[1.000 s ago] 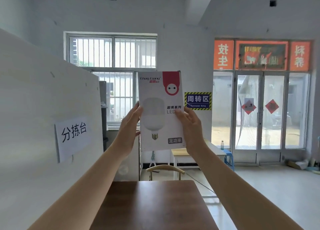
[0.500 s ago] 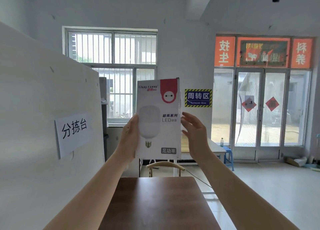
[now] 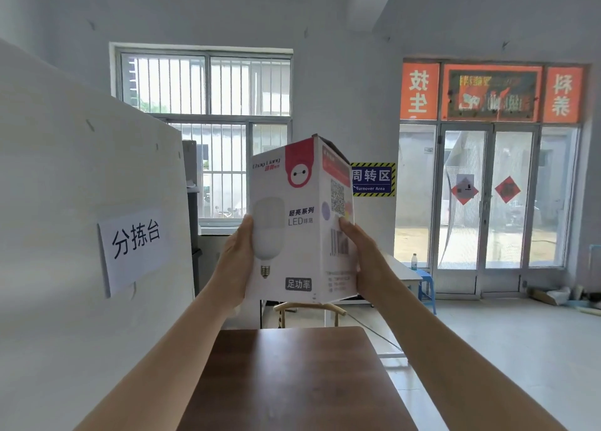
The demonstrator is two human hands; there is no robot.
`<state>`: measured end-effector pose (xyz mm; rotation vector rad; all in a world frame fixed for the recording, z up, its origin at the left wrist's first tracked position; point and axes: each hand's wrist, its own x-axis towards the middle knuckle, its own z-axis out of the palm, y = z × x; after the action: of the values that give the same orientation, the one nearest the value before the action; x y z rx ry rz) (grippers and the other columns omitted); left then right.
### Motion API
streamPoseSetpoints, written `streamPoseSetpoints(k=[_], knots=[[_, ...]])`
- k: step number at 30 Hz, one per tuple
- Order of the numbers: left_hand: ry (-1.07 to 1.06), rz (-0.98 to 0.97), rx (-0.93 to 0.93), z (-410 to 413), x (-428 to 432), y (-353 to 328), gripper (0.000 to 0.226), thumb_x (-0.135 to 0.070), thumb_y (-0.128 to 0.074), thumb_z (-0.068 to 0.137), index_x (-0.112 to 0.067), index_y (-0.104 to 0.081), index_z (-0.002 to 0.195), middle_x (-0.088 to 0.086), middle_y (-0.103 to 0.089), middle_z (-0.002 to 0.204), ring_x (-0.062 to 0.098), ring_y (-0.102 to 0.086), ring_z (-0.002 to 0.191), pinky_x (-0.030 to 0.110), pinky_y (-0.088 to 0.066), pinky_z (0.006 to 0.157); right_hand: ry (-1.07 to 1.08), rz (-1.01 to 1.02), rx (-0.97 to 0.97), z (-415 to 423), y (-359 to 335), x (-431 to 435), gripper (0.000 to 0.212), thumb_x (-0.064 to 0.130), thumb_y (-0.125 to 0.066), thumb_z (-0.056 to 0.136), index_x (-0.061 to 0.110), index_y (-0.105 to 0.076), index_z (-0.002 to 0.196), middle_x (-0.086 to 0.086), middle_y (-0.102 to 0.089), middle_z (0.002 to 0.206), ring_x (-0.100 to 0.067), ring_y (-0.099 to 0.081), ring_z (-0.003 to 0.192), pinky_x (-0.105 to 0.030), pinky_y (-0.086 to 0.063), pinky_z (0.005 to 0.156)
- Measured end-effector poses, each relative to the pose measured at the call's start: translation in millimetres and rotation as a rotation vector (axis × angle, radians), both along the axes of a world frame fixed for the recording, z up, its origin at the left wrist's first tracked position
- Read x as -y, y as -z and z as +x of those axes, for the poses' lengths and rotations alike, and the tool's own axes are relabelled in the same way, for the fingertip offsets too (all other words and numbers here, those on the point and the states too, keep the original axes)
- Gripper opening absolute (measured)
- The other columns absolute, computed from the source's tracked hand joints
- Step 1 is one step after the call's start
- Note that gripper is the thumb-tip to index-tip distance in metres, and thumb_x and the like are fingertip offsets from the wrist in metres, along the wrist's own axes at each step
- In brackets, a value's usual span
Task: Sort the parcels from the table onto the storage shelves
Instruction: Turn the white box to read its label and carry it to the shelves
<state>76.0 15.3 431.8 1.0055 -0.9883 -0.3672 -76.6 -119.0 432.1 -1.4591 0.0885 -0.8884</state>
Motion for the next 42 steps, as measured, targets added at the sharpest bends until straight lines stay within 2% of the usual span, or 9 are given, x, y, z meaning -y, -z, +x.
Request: streamPoseSetpoints(k=[6,10,17,21,25,29,33,38,42], knots=[[-0.385,-0.102,0.272,-1.6,3.5,8.2,0.047,-0.038,-0.038,0.1,-0.032,-0.03,0.146,-0.007,-0.06,0.121,0.012,-0.068,0.098,0.023,-0.059,0.066,0.067,-0.017,0.037,-1.1,2.2,-6.3,0.019,0.044,-0.062,0.076,0.034,-0.071,0.089,-0.001,-0.076,0.088,-0.022,-0.072,0.077,-0.052,-0.056,0.084],[-0.78,-0.103,0.592,-0.3,3.3,9.2,0.035,-0.04,-0.042,0.096,-0.029,-0.057,0.125,-0.001,-0.052,0.133,0.021,-0.046,0.12,0.053,-0.048,0.093,0.087,-0.023,0.017,-4.4,2.9,-9.5,0.026,0.045,-0.065,0.075,0.029,-0.069,0.095,-0.006,-0.075,0.094,-0.025,-0.071,0.08,-0.05,-0.057,0.083],[-0.451,-0.126,0.589,-35.4,-12.3,1.9,0.064,-0.063,-0.045,0.081,-0.032,-0.04,0.137,-0.009,-0.048,0.13,0.008,-0.053,0.116,0.024,-0.056,0.081,0.105,-0.001,0.092,-7.2,2.2,-16.6,0.027,0.039,-0.068,0.075,0.022,-0.066,0.095,-0.002,-0.076,0.083,-0.018,-0.072,0.07,-0.034,-0.061,0.066],[-0.446,-0.088,0.641,-41.3,-11.5,5.1,0.067,-0.069,-0.049,0.077,-0.041,-0.036,0.136,-0.003,-0.037,0.14,0.018,-0.046,0.124,0.04,-0.057,0.086,0.163,-0.039,0.114,-4.6,-0.7,-23.1,0.021,0.031,-0.068,0.085,0.023,-0.064,0.103,0.0,-0.076,0.084,-0.019,-0.073,0.071,-0.033,-0.061,0.064],[-0.389,-0.129,0.574,-40.9,-14.9,2.0,0.068,-0.056,-0.05,0.079,-0.029,-0.038,0.14,0.002,-0.039,0.138,0.021,-0.049,0.122,0.018,-0.056,0.073,0.211,-0.062,0.17,-2.6,-3.0,-32.2,0.026,0.028,-0.07,0.085,0.03,-0.059,0.108,-0.007,-0.076,0.097,-0.023,-0.074,0.079,-0.036,-0.062,0.069],[-0.289,-0.184,0.504,-36.5,-19.9,2.7,0.065,-0.05,-0.049,0.085,-0.031,-0.033,0.145,0.005,-0.044,0.137,0.027,-0.058,0.117,0.029,-0.06,0.073,0.286,-0.159,0.189,-0.7,-4.7,-41.9,0.049,0.027,-0.071,0.083,0.032,-0.044,0.123,-0.008,-0.073,0.101,-0.022,-0.074,0.079,-0.034,-0.062,0.067],[-0.275,-0.188,0.484,-38.2,-27.9,0.6,0.051,-0.035,-0.044,0.092,-0.041,-0.028,0.141,0.001,-0.044,0.141,-0.004,-0.06,0.108,0.018,-0.056,0.065,0.33,-0.266,0.159,1.0,-3.6,-44.8,0.065,0.032,-0.073,0.081,0.037,-0.033,0.132,-0.008,-0.068,0.11,-0.022,-0.073,0.086,-0.042,-0.062,0.072],[-0.237,-0.172,0.476,-31.1,-31.3,-0.1,0.054,-0.035,-0.041,0.094,-0.034,-0.027,0.146,0.011,-0.051,0.136,0.017,-0.065,0.108,0.024,-0.058,0.068,0.406,-0.369,0.139,0.9,-1.8,-46.9,0.067,0.046,-0.071,0.074,0.05,-0.033,0.128,0.001,-0.066,0.11,-0.023,-0.071,0.092,-0.047,-0.062,0.072],[-0.257,-0.157,0.457,-31.7,-36.3,-3.1,0.05,-0.024,-0.038,0.1,-0.03,-0.025,0.148,0.0,-0.061,0.124,0.011,-0.067,0.1,0.02,-0.057,0.065,0.466,-0.436,0.139,2.3,0.1,-50.0,0.072,0.053,-0.068,0.07,0.05,-0.033,0.133,0.01,-0.063,0.114,-0.018,-0.067,0.099,-0.047,-0.061,0.076]])
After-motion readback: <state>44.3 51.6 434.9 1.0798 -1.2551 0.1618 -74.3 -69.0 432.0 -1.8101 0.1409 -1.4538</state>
